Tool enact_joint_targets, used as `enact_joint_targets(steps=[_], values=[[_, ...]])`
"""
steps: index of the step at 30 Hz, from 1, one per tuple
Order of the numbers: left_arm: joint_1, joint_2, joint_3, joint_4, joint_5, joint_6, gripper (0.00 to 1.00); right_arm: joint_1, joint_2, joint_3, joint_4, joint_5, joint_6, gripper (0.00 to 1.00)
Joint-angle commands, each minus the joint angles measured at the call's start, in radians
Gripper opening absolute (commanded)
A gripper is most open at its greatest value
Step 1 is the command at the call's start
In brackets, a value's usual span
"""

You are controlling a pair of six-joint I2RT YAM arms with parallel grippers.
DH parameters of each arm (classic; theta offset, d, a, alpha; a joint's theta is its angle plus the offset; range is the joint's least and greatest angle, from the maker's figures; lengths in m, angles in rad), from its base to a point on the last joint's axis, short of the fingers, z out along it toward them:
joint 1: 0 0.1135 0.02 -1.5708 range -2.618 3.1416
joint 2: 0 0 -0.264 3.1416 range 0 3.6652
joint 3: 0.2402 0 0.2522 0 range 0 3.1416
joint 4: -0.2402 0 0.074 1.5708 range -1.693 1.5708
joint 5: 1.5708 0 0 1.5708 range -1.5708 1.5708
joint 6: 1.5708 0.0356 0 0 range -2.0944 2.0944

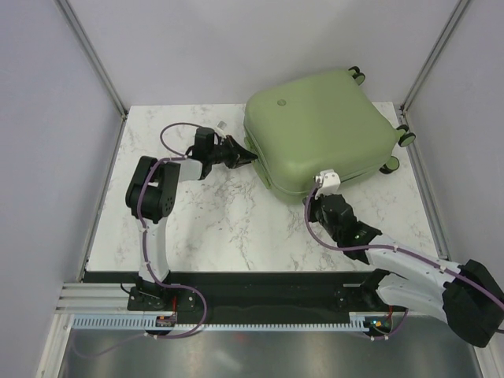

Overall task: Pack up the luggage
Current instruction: Zip the luggage at the center of the board.

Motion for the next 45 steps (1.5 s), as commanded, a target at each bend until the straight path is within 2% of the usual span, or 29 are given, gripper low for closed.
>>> enact_joint_targets(steps=[1, 7, 13, 19, 30, 36, 45], values=[[-0.05, 0.012, -0.011, 0.149, -0.036, 0.042, 0.02, 0.103, 0.03, 0.066, 0.03, -0.019, 0.041, 0.0], [-0.073, 0.01, -0.023, 0.178, -0.044, 0.025, 0.02, 0.22, 0.137, 0.144, 0.063, 0.056, 0.091, 0.0], [-0.076, 0.001, -0.043, 0.19, -0.041, 0.024, 0.02, 0.277, 0.238, 0.222, 0.098, 0.07, 0.119, 0.0], [-0.08, -0.015, -0.075, 0.219, -0.038, 0.033, 0.02, 0.3, 0.321, 0.31, 0.092, 0.076, 0.111, 0.0], [-0.116, -0.035, -0.121, 0.255, -0.033, 0.058, 0.02, 0.295, 0.344, 0.374, -0.017, 0.234, 0.139, 0.0], [-0.165, -0.062, -0.167, 0.256, -0.045, 0.064, 0.02, 0.272, 0.338, 0.393, -0.031, 0.168, 0.136, 0.0], [-0.241, -0.091, -0.25, 0.377, -0.1, 0.018, 0.02, 0.272, 0.407, 0.452, 0.023, 0.015, 0.156, 0.0]])
